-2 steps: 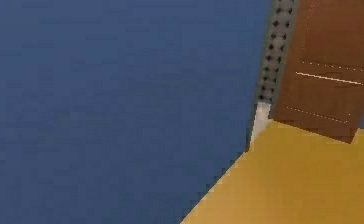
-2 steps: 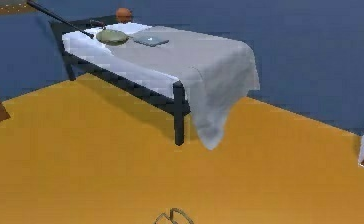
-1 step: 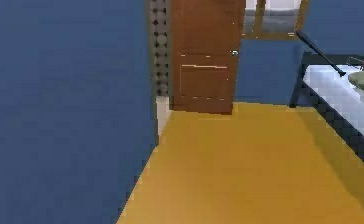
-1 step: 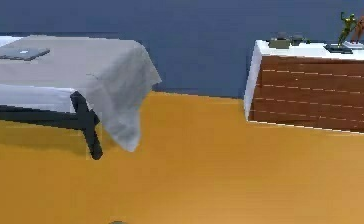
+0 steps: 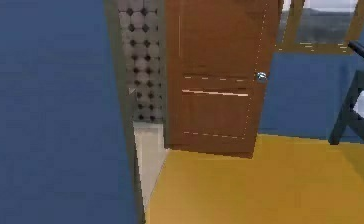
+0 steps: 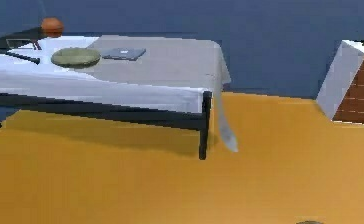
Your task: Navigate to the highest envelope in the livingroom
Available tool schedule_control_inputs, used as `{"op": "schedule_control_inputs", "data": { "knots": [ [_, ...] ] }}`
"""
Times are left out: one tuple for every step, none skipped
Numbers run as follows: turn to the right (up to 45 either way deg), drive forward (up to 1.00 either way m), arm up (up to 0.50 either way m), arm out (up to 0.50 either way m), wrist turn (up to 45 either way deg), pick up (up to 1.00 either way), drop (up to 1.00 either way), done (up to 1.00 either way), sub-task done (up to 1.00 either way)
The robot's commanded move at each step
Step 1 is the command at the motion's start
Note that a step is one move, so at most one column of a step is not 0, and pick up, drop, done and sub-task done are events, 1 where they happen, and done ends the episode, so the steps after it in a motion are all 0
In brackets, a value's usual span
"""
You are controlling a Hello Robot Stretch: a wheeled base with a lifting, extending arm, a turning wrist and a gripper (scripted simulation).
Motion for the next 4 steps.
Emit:
{"op": "schedule_control_inputs", "data": {
  "knots": [
    [3.0,0.0,0.0,0.0,0.0,0.0,0.0,0.0,0.0],
    [0.0,1.0,0.0,0.0,0.0,0.0,0.0,0.0,0.0],
    [3.0,0.0,0.0,0.0,0.0,0.0,0.0,0.0,0.0],
    [45.0,0.0,0.0,0.0,0.0,0.0,0.0,0.0,0.0]
  ]
}}
